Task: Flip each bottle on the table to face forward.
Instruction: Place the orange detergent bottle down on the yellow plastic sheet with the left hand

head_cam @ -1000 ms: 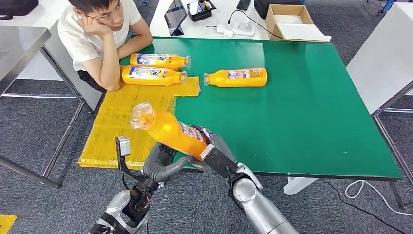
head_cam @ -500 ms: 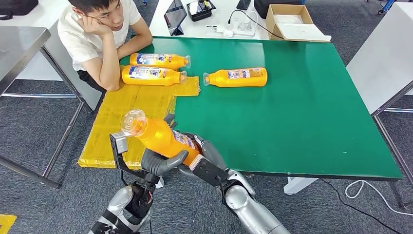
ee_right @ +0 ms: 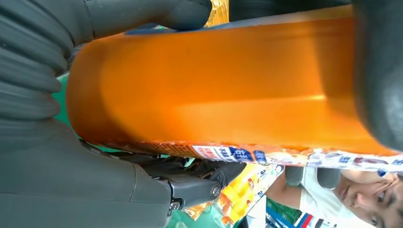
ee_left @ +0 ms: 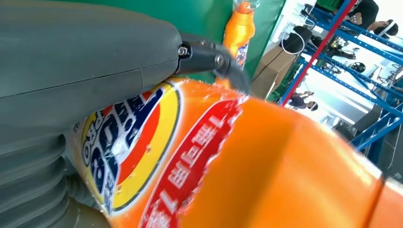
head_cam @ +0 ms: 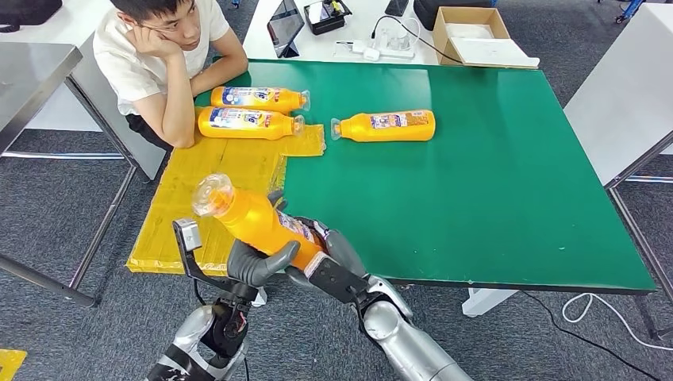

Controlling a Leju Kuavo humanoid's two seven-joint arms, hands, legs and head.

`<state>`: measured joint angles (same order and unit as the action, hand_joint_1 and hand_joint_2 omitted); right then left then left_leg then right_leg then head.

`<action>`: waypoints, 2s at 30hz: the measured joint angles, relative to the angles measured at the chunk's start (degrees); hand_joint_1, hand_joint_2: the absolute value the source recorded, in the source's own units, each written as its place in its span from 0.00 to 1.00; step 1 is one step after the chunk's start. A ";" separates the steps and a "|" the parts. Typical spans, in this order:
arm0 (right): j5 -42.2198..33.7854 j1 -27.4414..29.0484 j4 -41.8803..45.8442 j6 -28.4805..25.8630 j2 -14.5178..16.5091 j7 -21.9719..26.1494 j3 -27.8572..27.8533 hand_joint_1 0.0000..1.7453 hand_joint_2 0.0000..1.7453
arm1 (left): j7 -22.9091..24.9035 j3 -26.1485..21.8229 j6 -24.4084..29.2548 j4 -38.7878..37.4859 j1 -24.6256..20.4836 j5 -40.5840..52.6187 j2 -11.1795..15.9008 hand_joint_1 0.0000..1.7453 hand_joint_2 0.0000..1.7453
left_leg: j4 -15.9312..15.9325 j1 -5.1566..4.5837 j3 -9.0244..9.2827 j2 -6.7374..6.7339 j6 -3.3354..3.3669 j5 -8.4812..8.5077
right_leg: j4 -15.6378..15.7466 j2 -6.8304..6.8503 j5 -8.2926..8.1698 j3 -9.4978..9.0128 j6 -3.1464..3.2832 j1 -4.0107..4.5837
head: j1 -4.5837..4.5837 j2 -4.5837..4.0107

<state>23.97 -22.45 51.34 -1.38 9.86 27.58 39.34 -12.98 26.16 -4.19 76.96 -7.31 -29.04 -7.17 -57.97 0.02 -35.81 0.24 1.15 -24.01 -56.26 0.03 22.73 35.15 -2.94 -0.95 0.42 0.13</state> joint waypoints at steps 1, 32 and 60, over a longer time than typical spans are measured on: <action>-0.01 -0.05 -0.14 -0.02 0.04 0.00 0.01 0.61 1.00 | -0.01 -0.03 0.07 0.00 0.04 -0.15 -0.01 1.00 1.00 | 0.00 0.00 0.00 0.00 0.00 0.00 | 0.00 0.00 0.00 0.00 0.00 0.00 | 0.00 0.00; 5.07 2.00 -2.26 -7.88 -0.03 -0.55 3.22 0.00 0.00 | 2.52 -6.33 3.02 0.00 -0.75 -9.02 -0.34 1.00 1.00 | 0.00 0.00 -0.03 0.00 0.00 0.00 | 0.00 0.00 0.00 0.01 0.00 0.00 | -0.01 0.00; 11.83 6.43 14.05 -5.83 -3.14 -1.52 3.22 0.00 1.00 | 14.83 -7.73 13.39 -40.97 -33.73 84.76 3.87 1.00 1.00 | 0.00 0.02 -0.09 0.07 -0.03 0.13 | -0.04 0.03 -0.06 0.02 -0.02 0.01 | -0.02 0.00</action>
<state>35.80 -16.02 65.39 -7.21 6.72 26.06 42.56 1.85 18.43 9.20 35.99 -41.04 55.72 -3.30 -57.97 0.05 -35.90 0.32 1.11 -23.88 -56.30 0.07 22.67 35.17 -2.96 -0.94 0.40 0.13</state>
